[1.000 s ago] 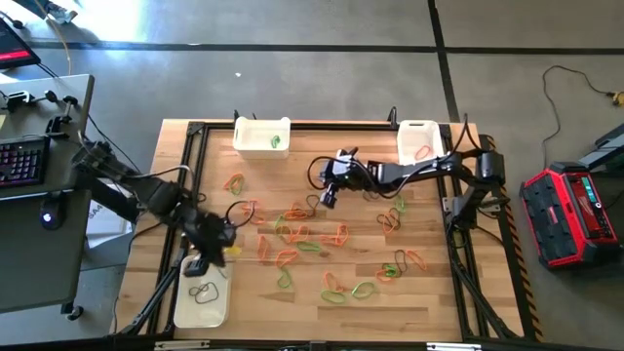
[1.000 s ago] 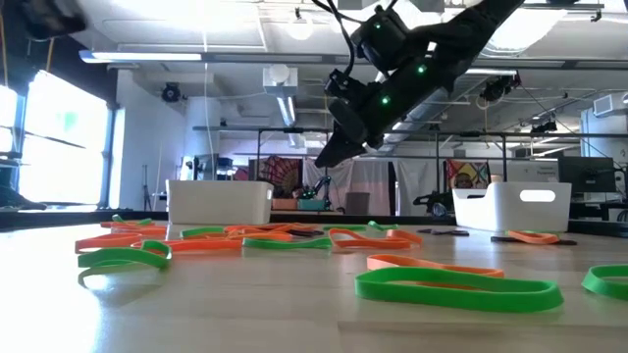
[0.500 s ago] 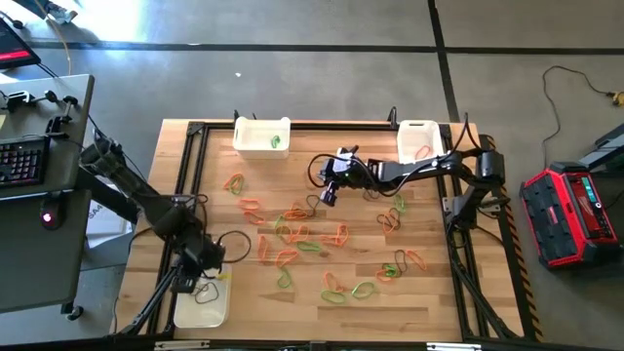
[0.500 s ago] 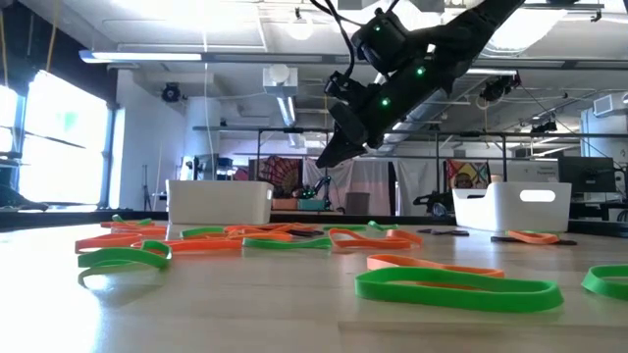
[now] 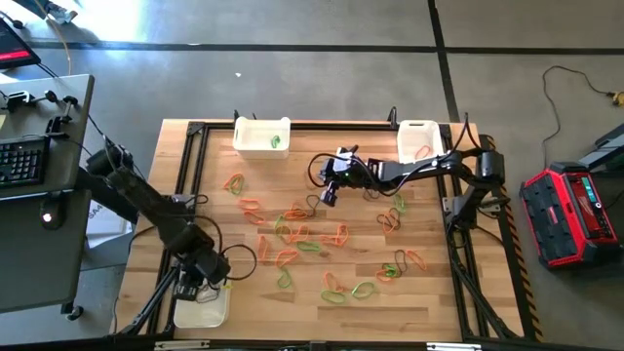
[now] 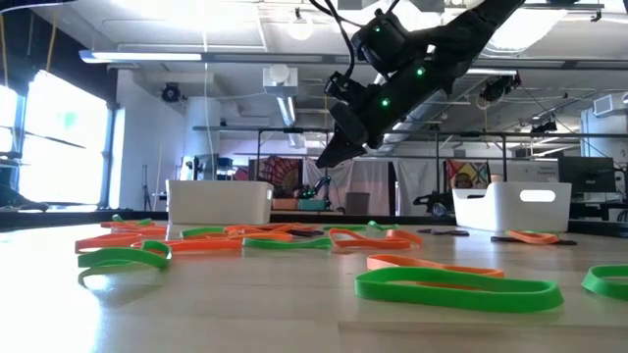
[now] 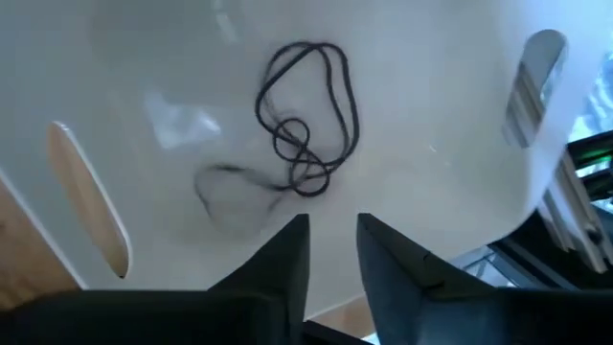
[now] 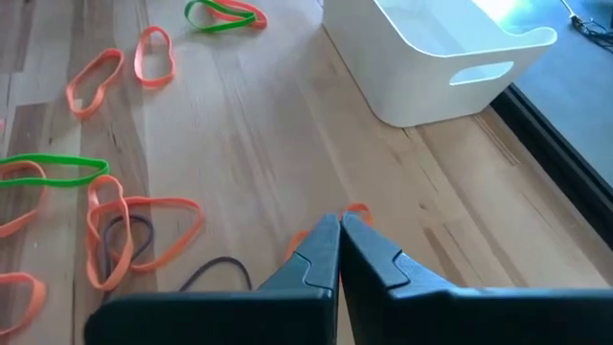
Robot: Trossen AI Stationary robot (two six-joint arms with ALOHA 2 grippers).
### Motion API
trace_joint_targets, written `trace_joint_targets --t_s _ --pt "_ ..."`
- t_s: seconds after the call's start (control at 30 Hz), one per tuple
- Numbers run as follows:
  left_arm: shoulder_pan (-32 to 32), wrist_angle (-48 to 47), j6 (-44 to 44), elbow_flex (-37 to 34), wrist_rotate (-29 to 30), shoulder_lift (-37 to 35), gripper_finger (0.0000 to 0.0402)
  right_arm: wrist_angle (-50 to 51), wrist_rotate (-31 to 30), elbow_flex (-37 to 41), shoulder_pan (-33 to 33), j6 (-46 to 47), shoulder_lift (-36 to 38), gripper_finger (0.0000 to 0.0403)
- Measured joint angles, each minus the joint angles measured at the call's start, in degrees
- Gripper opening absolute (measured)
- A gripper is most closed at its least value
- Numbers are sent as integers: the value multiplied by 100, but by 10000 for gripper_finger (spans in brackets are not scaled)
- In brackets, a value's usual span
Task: Sort rubber bands into baskets
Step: Put the green rubber band into the top left white bin
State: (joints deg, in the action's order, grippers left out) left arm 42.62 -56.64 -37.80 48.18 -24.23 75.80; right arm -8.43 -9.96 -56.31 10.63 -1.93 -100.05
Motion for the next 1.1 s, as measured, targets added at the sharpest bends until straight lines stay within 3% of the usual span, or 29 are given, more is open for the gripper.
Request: trace_joint_targets --t_s 0.13,0.27,0.4,0.53,0.73,0.83,1.1 --pt "88 -14 -33 5 -90 49 99 0 0 0 0 -5 0 0" --pt "128 -249 39 343 -70 -43 80 0 4 0 0 -50 0 0" --pt "-37 -1192 78 852 603 -261 38 0 161 0 4 -62 0 0" --pt "-392 -1348 92 1108 1356 -642 4 -4 444 0 4 -20 0 0" --pt "-1373 -1192 837 1099 2285 -959 1 -252 623 -2 81 -6 -2 0" --pt "-2015 -892 1480 985 2337 -1007 0 -411 942 -2 172 6 -2 0" --pt "-3856 -619 2509 659 2352 -854 0 -436 977 -2 225 -54 -53 0"
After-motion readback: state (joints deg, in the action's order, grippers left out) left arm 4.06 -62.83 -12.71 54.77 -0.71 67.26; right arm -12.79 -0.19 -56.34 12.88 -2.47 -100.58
